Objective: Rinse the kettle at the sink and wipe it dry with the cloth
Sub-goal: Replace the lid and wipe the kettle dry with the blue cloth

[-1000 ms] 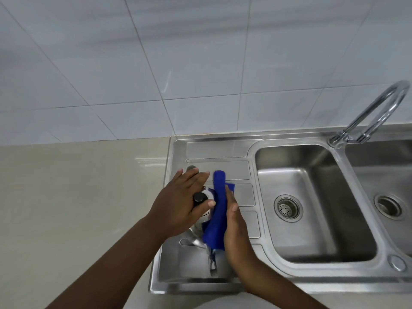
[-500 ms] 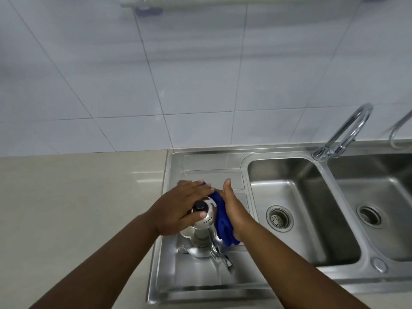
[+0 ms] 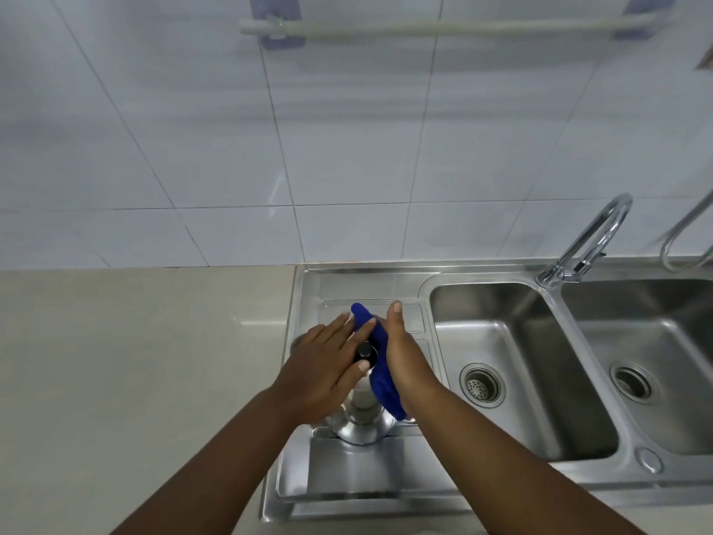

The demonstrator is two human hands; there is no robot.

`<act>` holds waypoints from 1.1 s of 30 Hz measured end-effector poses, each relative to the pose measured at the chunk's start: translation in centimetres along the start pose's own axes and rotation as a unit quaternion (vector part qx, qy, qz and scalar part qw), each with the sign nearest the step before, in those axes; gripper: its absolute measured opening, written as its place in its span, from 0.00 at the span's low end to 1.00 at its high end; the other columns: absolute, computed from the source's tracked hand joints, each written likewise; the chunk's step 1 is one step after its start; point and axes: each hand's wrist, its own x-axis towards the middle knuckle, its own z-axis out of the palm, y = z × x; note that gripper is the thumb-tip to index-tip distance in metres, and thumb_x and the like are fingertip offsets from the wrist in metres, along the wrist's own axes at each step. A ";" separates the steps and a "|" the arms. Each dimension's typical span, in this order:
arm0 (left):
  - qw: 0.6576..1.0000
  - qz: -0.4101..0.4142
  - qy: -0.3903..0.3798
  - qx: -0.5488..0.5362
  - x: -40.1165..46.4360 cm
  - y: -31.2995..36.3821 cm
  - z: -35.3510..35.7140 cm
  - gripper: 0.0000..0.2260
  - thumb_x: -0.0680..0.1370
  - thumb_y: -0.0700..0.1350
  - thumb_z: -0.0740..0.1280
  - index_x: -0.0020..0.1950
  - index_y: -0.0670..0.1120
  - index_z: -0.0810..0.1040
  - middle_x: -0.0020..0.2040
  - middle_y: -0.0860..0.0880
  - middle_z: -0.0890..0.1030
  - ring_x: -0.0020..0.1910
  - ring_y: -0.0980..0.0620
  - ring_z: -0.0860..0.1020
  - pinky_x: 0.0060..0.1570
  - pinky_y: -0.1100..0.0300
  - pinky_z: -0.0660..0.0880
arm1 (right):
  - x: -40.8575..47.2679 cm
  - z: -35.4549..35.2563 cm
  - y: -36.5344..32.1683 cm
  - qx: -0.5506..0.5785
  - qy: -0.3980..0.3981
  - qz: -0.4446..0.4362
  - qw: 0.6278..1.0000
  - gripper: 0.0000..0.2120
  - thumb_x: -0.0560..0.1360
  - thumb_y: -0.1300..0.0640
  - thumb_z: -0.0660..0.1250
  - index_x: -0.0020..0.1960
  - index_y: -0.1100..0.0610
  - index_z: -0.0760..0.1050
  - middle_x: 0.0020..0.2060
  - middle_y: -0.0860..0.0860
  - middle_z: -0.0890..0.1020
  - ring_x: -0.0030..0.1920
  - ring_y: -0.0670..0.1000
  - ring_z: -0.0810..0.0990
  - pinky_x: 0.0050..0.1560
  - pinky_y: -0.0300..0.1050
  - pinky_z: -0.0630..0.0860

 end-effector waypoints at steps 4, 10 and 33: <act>0.999 -0.011 -0.010 -0.032 0.0 0.0 0.2 0.27 0.77 0.65 0.36 0.76 0.60 0.44 0.79 0.54 0.48 0.78 0.57 0.44 0.77 0.51 0.48 | -0.4 0.2 0.8 0.027 0.017 -0.023 0.999 0.47 0.52 0.13 0.46 0.53 0.39 0.82 0.51 0.48 0.87 0.56 0.52 0.83 0.67 0.58 0.72; 0.997 -0.079 0.000 -0.009 -0.1 1.5 0.3 0.28 0.75 0.67 0.34 0.75 0.63 0.40 0.79 0.56 0.47 0.79 0.54 0.47 0.75 0.50 0.53 | -6.6 2.7 6.2 -0.067 0.066 -0.162 0.982 0.43 0.64 0.18 0.42 0.75 0.31 0.44 0.78 0.32 0.42 0.78 0.38 0.40 0.77 0.47 0.47; 0.998 -0.031 0.007 -0.058 1.1 -1.2 0.5 0.25 0.79 0.65 0.47 0.75 0.62 0.55 0.79 0.58 0.51 0.78 0.58 0.43 0.76 0.47 0.55 | -5.9 -4.2 11.5 -0.224 0.038 -0.355 0.907 0.28 0.81 0.60 0.61 0.73 0.34 0.61 0.74 0.33 0.64 0.75 0.39 0.63 0.73 0.34 0.62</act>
